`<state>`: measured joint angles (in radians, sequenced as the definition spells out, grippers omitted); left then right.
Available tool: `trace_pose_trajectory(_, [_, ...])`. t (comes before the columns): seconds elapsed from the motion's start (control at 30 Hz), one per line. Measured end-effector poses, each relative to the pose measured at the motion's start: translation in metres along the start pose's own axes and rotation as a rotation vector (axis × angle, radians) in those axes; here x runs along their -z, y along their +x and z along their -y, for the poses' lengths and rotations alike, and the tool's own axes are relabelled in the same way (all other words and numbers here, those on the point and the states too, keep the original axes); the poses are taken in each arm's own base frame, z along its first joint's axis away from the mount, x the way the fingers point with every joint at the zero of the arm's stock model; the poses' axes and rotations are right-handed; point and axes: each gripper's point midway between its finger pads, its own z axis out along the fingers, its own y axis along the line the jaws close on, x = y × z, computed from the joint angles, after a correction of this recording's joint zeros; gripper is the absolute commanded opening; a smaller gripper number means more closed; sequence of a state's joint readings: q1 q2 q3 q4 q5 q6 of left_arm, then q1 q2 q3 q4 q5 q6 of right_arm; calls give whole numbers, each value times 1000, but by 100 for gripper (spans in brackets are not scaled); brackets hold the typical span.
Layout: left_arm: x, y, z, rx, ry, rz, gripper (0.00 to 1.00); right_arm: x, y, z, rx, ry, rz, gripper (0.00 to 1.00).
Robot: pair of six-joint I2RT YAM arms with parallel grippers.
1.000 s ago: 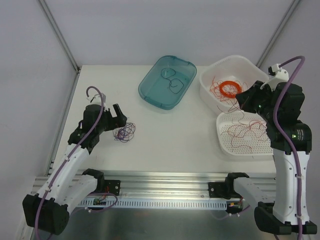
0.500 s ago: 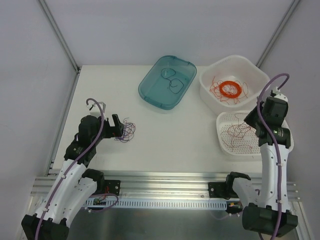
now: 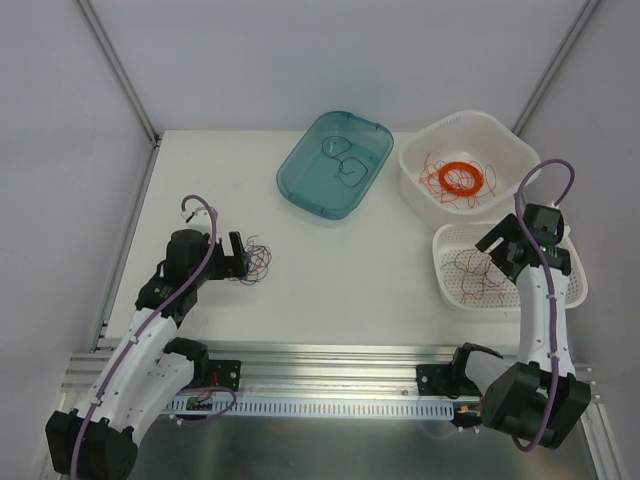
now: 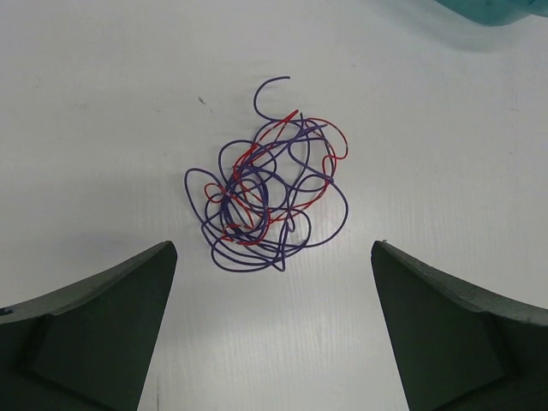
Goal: Untangle the cables
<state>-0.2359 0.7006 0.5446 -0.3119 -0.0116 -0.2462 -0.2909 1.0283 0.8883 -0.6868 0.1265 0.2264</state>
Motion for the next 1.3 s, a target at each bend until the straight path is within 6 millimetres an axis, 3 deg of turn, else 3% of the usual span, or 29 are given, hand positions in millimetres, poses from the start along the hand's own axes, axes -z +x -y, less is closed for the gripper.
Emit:
trace_pose_trajectory(0.13, [-8,10,-2,28,-16,-54,99,21,-19,-8,32,-26,64,99])
trace_pose_trajectory(0.3, [-22,20,-2,80,-46,-145,99,67,-46,-40,139,-132,202,99])
trace_pose_trajectory(0.43, [-37,18,1,124,-69,-203,92,95,-44,-63,244,-240,267,99])
trace_pose_trajectory(0.63, [-68,27,4,166,-98,-323,81,117,-11,-120,408,-499,237,99])
trace_pose_trajectory(0.77, [-87,42,15,200,-64,-414,74,111,34,-156,519,-632,136,99])
trace_pose_trajectory(0.87, [-93,53,40,205,5,-466,72,100,74,-176,591,-690,34,99])
trace_pose_trajectory(0.97, [-89,64,83,192,122,-504,72,94,102,-190,617,-731,-45,99])
trace_pose_trajectory(1.1, [-73,77,134,174,264,-551,73,93,118,-208,616,-784,-90,98])
trace_pose_trajectory(1.17, [-66,77,144,173,298,-548,73,91,124,-215,624,-801,-109,96])
trace_pose_trajectory(1.3, [-50,63,142,191,310,-468,73,91,141,-225,668,-835,-174,92])
